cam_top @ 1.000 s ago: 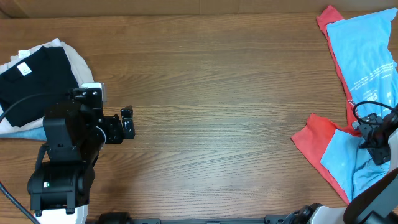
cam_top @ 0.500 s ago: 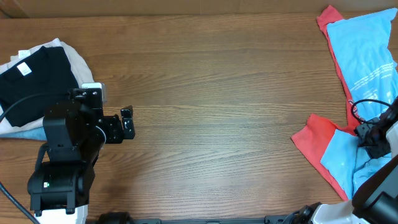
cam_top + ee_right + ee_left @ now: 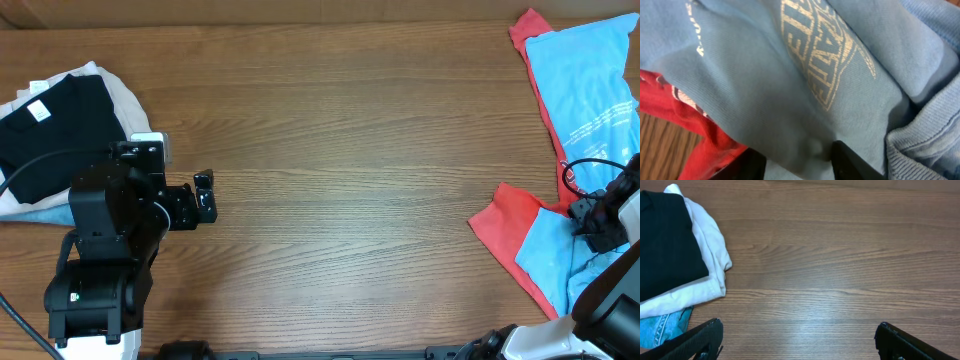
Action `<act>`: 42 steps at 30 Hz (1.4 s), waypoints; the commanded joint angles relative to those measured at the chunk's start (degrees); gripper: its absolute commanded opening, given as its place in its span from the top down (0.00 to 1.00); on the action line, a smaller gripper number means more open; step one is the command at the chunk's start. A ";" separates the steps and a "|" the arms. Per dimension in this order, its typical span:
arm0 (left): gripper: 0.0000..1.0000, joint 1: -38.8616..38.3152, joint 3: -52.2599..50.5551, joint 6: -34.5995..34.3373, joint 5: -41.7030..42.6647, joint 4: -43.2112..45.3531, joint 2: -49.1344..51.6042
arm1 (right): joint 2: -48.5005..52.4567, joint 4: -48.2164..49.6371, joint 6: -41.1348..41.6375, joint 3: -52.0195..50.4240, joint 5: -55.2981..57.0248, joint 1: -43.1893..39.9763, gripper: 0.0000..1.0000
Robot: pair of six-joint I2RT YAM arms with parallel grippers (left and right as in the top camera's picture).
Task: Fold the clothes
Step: 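Reach the right gripper down and grasp the light-blue t-shirt, then drag the light-blue t-shirt leftward toward the table center with right gripper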
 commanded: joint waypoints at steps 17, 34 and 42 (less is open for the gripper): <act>0.00 0.24 1.53 0.68 0.85 0.28 0.00 | -4.90 -9.51 -0.20 12.76 -2.75 0.11 0.96; 0.00 0.24 1.53 0.68 0.87 0.50 0.02 | -13.03 -20.61 -15.15 34.03 -18.71 26.29 0.96; 0.00 0.24 1.53 0.68 0.87 0.48 0.04 | -13.03 -15.67 -15.17 34.03 -18.71 42.93 0.96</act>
